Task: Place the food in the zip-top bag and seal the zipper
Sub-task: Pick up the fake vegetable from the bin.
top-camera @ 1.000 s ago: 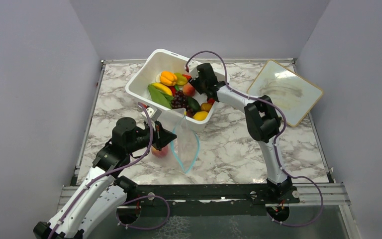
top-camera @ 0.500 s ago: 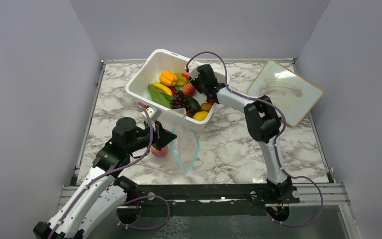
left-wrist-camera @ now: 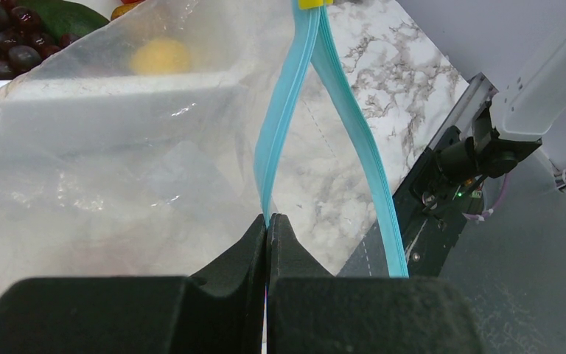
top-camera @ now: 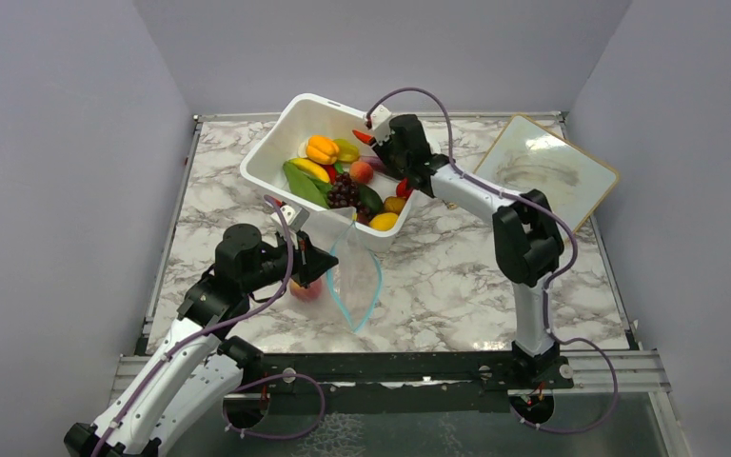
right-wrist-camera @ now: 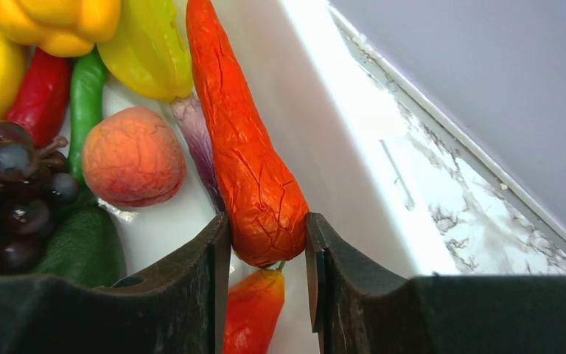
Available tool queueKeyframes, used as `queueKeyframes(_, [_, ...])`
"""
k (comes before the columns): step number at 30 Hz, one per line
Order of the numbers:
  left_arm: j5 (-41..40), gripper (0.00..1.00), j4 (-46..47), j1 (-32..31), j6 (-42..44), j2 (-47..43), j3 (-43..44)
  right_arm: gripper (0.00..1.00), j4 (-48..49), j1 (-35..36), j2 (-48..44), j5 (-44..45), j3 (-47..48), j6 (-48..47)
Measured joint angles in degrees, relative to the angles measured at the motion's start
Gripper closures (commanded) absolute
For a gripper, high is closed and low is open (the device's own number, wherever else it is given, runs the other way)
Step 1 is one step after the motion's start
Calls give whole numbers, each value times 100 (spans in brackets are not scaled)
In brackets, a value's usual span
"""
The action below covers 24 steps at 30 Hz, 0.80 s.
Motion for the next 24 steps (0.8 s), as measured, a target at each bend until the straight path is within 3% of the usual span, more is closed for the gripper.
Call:
queueKeyframes(12, [-2,100,0,11,0,22,0,83,-1123,0,-1867,-219,-529,739])
queueKeyframes(24, [-7,100,2,15,-11,79,0,86,-2035,0,-3869,-1147,-1611,1993])
